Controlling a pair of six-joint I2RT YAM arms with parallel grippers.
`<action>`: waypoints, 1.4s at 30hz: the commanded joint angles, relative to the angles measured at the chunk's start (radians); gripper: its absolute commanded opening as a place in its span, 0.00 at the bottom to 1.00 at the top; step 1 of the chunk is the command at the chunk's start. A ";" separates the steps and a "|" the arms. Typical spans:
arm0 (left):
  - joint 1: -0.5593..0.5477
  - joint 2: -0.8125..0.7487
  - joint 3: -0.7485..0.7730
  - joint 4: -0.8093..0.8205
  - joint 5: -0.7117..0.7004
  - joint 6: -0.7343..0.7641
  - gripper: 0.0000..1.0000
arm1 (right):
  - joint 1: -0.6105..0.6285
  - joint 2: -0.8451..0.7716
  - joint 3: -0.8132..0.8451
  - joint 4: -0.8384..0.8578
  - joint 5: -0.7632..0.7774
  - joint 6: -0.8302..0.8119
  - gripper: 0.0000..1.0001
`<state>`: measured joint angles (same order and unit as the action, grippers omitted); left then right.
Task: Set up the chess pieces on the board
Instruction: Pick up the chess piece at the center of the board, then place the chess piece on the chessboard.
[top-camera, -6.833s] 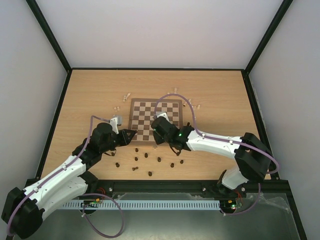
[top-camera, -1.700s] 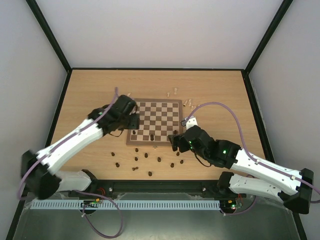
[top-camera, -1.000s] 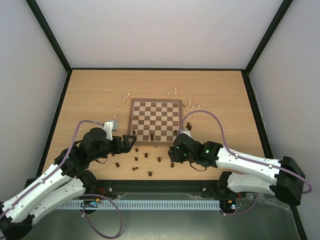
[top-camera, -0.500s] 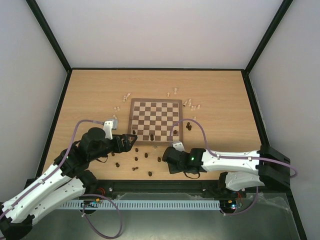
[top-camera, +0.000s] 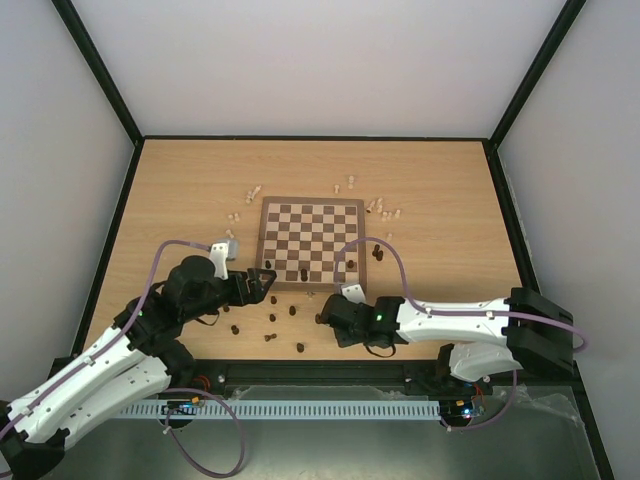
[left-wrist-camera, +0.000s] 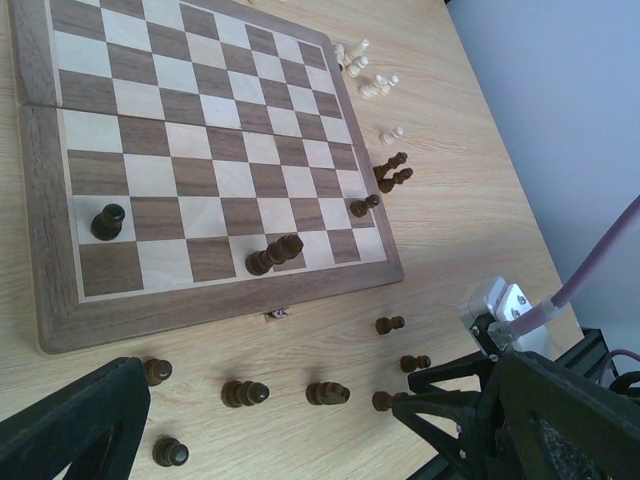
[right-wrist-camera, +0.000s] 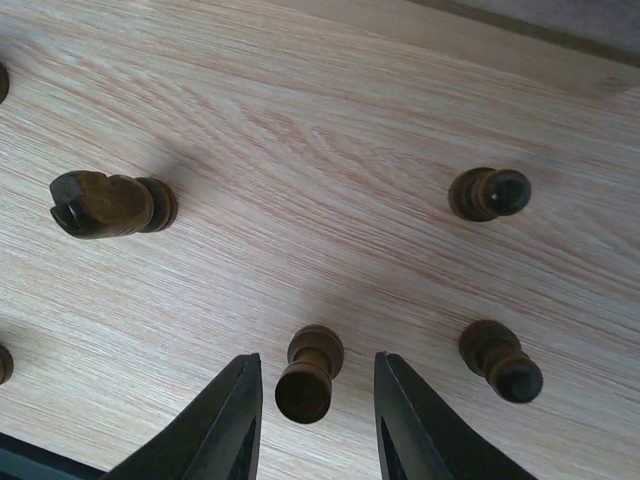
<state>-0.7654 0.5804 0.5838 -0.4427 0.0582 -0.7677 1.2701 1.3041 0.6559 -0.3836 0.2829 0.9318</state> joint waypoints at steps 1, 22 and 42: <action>-0.006 0.010 -0.018 0.027 -0.006 -0.007 0.99 | 0.007 0.026 0.025 -0.019 0.029 -0.008 0.31; -0.007 0.013 -0.033 0.041 -0.009 -0.005 0.99 | -0.023 0.051 0.171 -0.114 0.071 -0.073 0.09; -0.008 0.053 -0.028 0.077 -0.007 0.003 0.99 | -0.354 0.114 0.325 -0.177 0.059 -0.290 0.09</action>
<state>-0.7666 0.6342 0.5552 -0.3866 0.0517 -0.7704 0.9455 1.3598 0.9409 -0.5262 0.3473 0.6952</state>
